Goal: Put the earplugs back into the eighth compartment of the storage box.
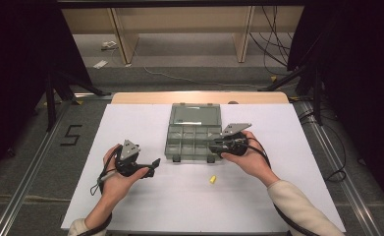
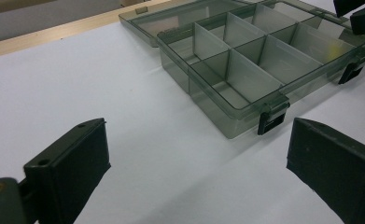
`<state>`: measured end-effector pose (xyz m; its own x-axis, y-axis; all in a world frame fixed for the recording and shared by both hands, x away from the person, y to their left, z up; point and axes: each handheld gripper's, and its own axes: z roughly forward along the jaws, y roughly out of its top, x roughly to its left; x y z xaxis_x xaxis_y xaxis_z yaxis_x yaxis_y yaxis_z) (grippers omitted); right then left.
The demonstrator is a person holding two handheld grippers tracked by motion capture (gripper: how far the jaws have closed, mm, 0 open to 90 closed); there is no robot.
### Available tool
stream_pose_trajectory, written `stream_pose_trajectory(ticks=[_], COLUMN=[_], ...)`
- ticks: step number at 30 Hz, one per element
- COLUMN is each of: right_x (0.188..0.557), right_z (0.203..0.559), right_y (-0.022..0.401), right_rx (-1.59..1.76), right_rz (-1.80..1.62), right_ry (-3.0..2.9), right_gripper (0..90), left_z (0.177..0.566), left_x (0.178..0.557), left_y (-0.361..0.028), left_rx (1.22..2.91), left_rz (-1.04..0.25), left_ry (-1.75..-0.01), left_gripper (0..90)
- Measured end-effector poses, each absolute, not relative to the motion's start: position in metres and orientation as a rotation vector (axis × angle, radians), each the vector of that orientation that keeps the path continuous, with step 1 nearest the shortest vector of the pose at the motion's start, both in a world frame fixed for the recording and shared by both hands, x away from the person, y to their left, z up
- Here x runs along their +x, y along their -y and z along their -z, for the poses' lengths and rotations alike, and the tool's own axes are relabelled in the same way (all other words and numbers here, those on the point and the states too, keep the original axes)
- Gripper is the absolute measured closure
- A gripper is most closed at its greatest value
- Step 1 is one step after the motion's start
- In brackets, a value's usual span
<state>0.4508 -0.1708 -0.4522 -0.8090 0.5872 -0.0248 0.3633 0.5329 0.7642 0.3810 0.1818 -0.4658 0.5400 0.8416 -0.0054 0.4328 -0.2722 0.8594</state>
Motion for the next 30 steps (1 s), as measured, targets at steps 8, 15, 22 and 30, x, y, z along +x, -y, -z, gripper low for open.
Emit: stream_pose_trajectory(ticks=[8, 15, 22, 30], right_x=[0.447, 0.433, 0.415, 0.392], right_z=[0.449, 0.449, 0.445, 0.447], right_y=[0.173, 0.173, 0.180, 0.176], right_rx=[0.791, 0.733, 0.715, 0.661], right_rz=[-1.184, -1.169, -1.199, -1.222], right_ry=[-2.489, -2.529, -2.532, -2.587], right_gripper=[36.8, 23.7, 23.1, 25.3], left_z=[0.466, 0.465, 0.465, 0.465], left_x=[0.381, 0.379, 0.379, 0.378], left_y=[-0.183, -0.183, -0.183, -0.183], left_rx=[1.892, 1.891, 1.893, 1.893], left_rz=[-0.587, -0.585, -0.589, -0.589], left_ry=[-1.041, -1.038, -1.038, -1.039], left_gripper=[4.9, 4.9, 4.8, 4.8])
